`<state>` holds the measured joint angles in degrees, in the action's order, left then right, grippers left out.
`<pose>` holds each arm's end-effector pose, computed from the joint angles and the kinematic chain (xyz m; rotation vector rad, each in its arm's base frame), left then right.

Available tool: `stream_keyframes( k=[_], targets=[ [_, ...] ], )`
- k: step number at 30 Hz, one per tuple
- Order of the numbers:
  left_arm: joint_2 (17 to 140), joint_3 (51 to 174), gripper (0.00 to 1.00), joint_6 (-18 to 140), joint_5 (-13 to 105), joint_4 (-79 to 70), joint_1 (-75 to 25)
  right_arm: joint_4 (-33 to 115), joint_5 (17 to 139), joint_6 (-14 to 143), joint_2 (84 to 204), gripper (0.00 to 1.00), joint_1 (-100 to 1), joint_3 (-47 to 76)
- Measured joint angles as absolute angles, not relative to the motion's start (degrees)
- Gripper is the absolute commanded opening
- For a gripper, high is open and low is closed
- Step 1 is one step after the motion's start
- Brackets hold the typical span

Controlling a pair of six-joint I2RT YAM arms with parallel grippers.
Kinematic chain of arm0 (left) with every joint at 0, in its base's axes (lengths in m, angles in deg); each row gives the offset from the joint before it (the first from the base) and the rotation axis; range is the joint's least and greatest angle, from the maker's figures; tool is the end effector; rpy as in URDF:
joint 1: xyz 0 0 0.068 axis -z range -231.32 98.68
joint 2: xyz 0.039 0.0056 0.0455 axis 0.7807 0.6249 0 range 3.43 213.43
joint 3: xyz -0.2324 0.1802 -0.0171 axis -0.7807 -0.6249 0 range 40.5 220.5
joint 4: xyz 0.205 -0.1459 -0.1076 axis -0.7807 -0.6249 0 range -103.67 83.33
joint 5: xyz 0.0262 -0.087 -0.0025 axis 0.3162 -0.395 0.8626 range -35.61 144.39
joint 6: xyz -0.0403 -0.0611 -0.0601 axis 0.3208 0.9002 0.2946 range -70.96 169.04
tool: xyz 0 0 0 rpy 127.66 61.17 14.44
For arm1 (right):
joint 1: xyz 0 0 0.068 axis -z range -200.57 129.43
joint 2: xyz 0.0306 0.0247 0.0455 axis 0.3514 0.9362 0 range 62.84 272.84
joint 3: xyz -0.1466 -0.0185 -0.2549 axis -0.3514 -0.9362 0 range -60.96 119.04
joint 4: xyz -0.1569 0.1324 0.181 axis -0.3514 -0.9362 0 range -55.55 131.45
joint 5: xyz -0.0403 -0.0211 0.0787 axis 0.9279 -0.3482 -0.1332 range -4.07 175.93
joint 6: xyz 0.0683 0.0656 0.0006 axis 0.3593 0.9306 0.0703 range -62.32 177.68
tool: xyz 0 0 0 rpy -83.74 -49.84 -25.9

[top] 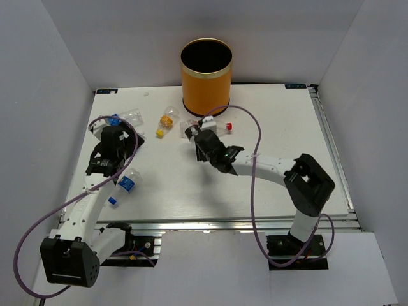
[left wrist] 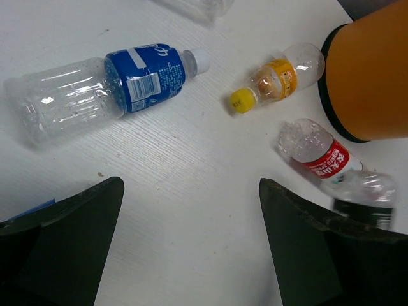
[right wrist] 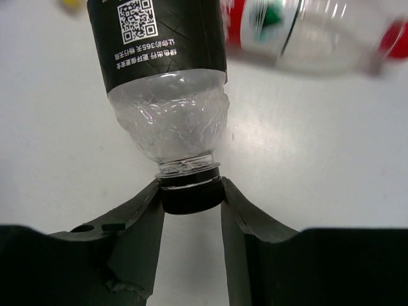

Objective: Put the plastic bottles in the bin

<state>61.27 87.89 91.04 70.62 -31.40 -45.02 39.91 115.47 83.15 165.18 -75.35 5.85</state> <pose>0.2609 -0.0047 0.2783 -0.8126 2.0036 -0.1771 0.2909 0.3388 0.2028 -0.2665 2.1166 0.2521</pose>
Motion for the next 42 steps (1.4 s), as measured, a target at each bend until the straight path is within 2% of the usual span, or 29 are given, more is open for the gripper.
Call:
stream_keyframes(
  k=[6,8,10,11,13,14,15,16,17,18,23,27,31,37,40,42],
  targets=[
    [61.9,87.9,0.98,90.5,72.0,-30.7,-45.2,39.4,108.7,71.2,160.7,0.00,-69.7,18.5],
    [61.9,87.9,0.98,90.2,72.0,-30.0,-45.3,37.7,105.3,68.7,161.7,0.00,-66.7,26.8],
    [62.0,87.9,0.98,89.8,71.9,-29.3,-45.4,34.1,101.9,66.5,166.0,0.00,-62.3,40.7],
    [62.0,87.9,0.98,89.6,71.8,-28.8,-45.6,33.6,100.9,65.6,169.8,0.04,-60.0,48.7],
    [62.4,88.1,0.98,89.3,71.5,-28.4,-45.8,33.2,100.9,63.2,177.3,0.28,-56.4,63.4],
    [62.6,88.2,0.98,89.2,71.4,-28.3,-45.9,34.1,101.0,61.9,180.6,0.30,-54.9,68.1],
    [62.9,88.2,0.98,89.0,71.1,-28.0,-46.0,34.8,101.2,60.8,182.8,0.39,-53.9,71.1],
    [63.2,88.2,0.98,88.9,70.8,-27.6,-46.0,35.7,101.2,59.7,185.1,0.61,-53.2,73.1],
    [63.4,88.2,0.98,88.8,70.4,-27.4,-46.1,36.9,101.2,58.8,187.3,0.69,-52.8,74.6],
    [63.7,88.2,0.98,88.7,70.1,-27.2,-46.2,37.6,101.2,58.3,189.5,0.87,-52.8,75.7],
    [64.9,88.7,0.98,87.5,69.2,-26.8,-46.3,39.1,98.7,57.3,195.9,0.89,-53.2,76.4],
    [64.9,88.7,0.98,86.3,68.3,-26.5,-46.3,39.6,97.6,57.0,194.3,0.89,-53.4,75.7],
    [64.8,88.7,0.98,85.4,67.2,-26.0,-46.3,39.4,93.0,52.0,185.2,0.89,-53.3,69.2],
    [63.7,88.7,0.98,84.2,65.3,-25.8,-46.3,30.3,72.0,33.8,165.9,0.89,-51.6,50.4],
    [63.2,88.7,0.98,83.7,64.4,-25.5,-46.3,22.1,63.9,24.1,162.9,0.89,-50.9,44.9],
    [63.1,88.7,0.98,83.5,64.2,-25.5,-46.3,16.0,60.4,18.8,164.9,0.89,-50.7,44.1]
  ],
)
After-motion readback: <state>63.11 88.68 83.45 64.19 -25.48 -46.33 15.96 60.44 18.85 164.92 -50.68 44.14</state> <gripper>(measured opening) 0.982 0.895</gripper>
